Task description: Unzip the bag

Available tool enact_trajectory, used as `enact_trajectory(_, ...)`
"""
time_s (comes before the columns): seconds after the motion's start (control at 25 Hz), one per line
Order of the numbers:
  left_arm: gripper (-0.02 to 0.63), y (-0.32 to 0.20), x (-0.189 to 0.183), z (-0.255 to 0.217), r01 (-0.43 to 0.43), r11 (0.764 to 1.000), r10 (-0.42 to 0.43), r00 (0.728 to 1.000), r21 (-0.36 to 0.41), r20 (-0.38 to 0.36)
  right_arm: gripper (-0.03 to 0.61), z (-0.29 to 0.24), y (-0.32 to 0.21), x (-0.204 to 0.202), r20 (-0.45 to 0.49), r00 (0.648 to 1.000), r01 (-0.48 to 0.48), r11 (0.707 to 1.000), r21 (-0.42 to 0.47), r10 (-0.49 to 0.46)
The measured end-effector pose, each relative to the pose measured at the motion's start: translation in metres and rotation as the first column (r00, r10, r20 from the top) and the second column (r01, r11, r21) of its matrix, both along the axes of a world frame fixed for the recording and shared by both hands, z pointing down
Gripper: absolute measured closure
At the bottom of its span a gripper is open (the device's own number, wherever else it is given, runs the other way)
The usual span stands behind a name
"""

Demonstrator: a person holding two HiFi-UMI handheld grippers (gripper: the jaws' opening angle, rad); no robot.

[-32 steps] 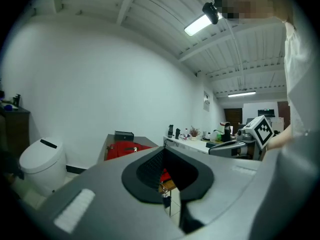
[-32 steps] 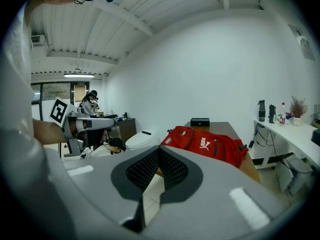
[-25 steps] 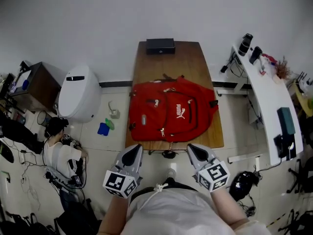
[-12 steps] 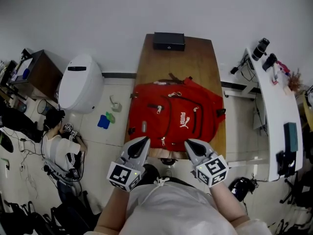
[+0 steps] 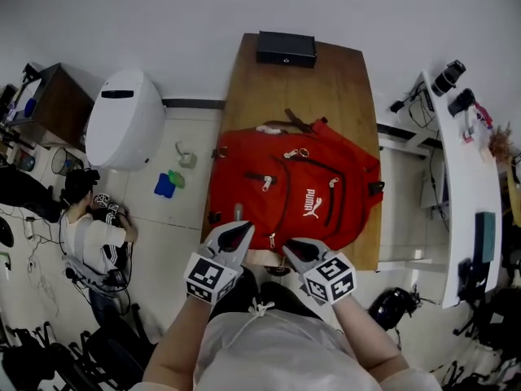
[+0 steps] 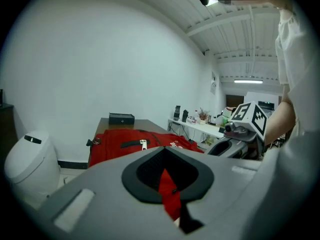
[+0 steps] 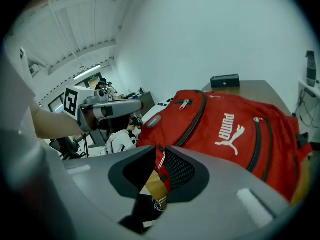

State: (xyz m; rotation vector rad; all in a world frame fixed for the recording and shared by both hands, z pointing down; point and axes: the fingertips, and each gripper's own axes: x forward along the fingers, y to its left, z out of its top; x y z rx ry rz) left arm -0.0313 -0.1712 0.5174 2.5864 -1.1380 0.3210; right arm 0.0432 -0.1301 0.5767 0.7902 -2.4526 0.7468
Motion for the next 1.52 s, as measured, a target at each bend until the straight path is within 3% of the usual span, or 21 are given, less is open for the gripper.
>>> enact_trajectory(0.24,0.607,-0.012,0.016,0.03,-0.076,0.997,0.078,0.996,-0.033,0.054,0.491,0.038,-0.004,-0.024,-0.017,1.0,0.02,0.994,-0.104,-0.022)
enact_trajectory(0.48,0.607,-0.009,0.034,0.051,-0.138,0.985,0.142,0.989,-0.1,0.036,0.488,0.065,-0.001,-0.038,-0.053,0.999,0.0,0.985,-0.175,-0.009)
enact_trajectory(0.6,0.607,-0.005,0.042,0.066,-0.168,0.976,0.18,0.98,-0.135,0.082,0.574,0.067,-0.006,-0.031,-0.09,0.996,-0.033,0.987,-0.157,0.019)
enact_trajectory(0.76,0.607,0.006,0.048,0.084,-0.209,0.958,0.242,0.957,-0.197,0.162,0.572,0.063,-0.006,-0.021,-0.148,0.989,0.006,0.991,-0.137,-0.026)
enact_trajectory(0.84,0.607,0.008,0.051,0.093,-0.214,0.946,0.262,0.947,-0.242,0.184,0.572,0.061,-0.006,-0.015,-0.205,0.975,0.061,0.992,-0.108,-0.083)
enact_trajectory(1.04,0.607,0.003,0.053,0.102,-0.189,0.915,0.253,0.957,-0.356,0.143,0.572,0.06,-0.01,-0.009,-0.289,0.936,0.19,0.979,-0.067,-0.202)
enact_trajectory(1.2,0.607,0.005,0.054,0.103,-0.194,0.909,0.264,0.953,-0.369,0.148,0.572,0.061,-0.013,-0.003,-0.306,0.915,0.247,0.965,-0.089,-0.263)
enact_trajectory(1.52,0.607,0.004,0.056,0.107,-0.201,0.894,0.279,0.949,-0.401,0.145,0.568,0.056,-0.04,0.017,-0.431,0.838,0.348,0.936,-0.053,-0.335)
